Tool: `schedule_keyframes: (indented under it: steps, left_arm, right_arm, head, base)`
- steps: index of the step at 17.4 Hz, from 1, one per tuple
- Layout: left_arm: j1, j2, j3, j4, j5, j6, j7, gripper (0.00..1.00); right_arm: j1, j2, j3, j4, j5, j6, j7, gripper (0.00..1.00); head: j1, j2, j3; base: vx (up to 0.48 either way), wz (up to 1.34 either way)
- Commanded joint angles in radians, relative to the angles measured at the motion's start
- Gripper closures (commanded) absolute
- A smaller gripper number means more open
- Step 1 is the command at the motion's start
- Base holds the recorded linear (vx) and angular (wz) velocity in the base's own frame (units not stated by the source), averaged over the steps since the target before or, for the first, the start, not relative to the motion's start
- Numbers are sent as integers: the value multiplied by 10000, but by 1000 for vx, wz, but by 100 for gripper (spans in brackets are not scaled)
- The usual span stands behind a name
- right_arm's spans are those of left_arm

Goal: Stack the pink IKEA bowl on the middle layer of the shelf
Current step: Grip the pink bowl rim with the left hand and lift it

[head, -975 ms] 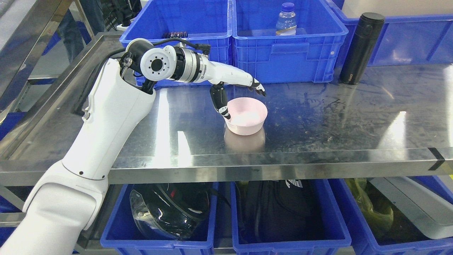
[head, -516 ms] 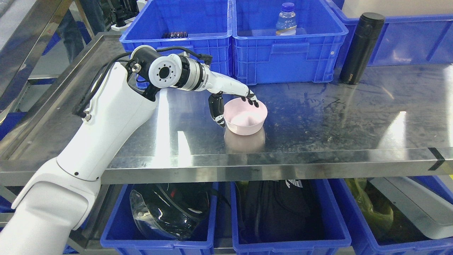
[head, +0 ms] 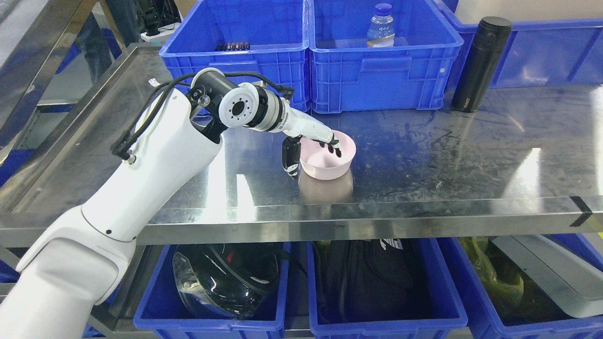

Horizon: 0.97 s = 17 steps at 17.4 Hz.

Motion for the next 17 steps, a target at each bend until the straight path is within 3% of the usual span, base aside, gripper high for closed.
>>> schedule_keyframes:
  steps: [1,3,4,7,9,11,14,17]
  left_arm:
    - [350,-10,-535,222,-739,-59,-18,16]
    - [489,-71,-488,269,-848,-89,-18,21]
    - [550,-102,-351,330,-863,-120,-18,28]
    - [933,-407,614,575,-848,-670,-216,56]
    - [1133,-439,1060,622,-848,-1436,-432,86]
    - [1317,-455,1474,698,-848,-1990,-509,98]
    - [1501,-546,2315,790,-757,-2420,-479,100]
    - [2160,-1955,4461,791,-725,-3184,-494,99]
  right_arm:
    - [46,-175,0,-175,0,0,4,0]
    - [31,-175,0,-175,0,0,4,0]
    - [31,-175,0,-175,0,0,4,0]
    - [31,-175,0,-175,0,0,4,0]
    - [31,-175,0,-175,0,0,4,0]
    - [31,-175,0,-175,0,0,4,0]
    - [31,-175,0,-175,0,0,4,0]
    - [46,-175,0,-175,0,0,4,0]
  head:
    - [0,0,0]
    - [0,0,0]
    - [0,0,0]
    - [0,0,0]
    - [0,0,0]
    - [0,-1,0]
    - [0,-1,0]
    - [0,-1,0]
  base:
    - [0,0]
    - [0,0]
    - [0,0]
    - [0,0]
    - [0,0]
    - [0,0]
    - [3,8]
    - [8,30]
